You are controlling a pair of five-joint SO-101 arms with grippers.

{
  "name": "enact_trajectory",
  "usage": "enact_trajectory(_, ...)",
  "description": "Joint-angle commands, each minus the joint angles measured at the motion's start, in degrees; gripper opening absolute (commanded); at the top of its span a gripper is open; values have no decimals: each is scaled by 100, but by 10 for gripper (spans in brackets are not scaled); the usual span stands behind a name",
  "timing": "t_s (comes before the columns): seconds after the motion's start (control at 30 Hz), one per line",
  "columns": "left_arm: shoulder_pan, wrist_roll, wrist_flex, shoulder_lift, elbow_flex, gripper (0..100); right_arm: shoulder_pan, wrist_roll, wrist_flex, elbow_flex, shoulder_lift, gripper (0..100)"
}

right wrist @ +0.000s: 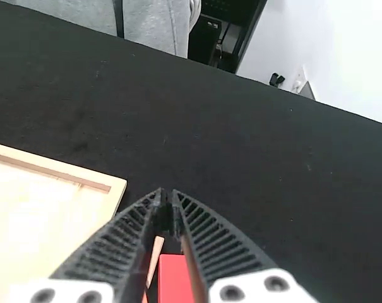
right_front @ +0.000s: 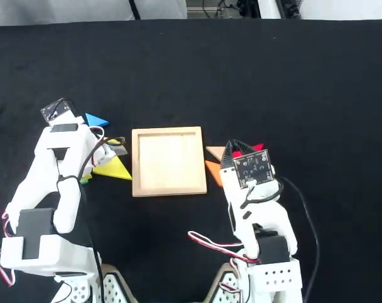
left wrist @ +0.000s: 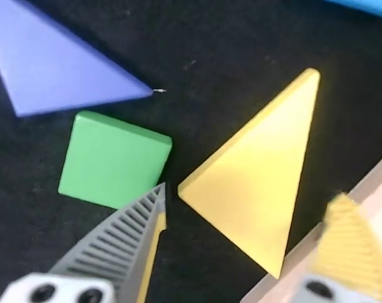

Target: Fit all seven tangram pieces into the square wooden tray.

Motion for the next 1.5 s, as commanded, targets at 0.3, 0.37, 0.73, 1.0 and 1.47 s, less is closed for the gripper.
enact_trajectory(0.3, -40, 220, -299, 299, -251, 360, -70, 44, -70, -4, 48, 16)
enact_trajectory(0.37, -31, 220, -132, 536, -488, 361, -70, 44, -44, -4, 48, 16)
enact_trajectory(0.73, -84, 237, 536, 1125, -1182, 357, -70, 44, -53, -4, 48, 16)
enact_trajectory(1.0, -84, 246, 527, 1108, -1174, 356, -70, 44, -53, -4, 48, 16)
enact_trajectory(1.47, -84, 211, 519, 1108, -1182, 253, -79, 44, -53, -4, 48, 16)
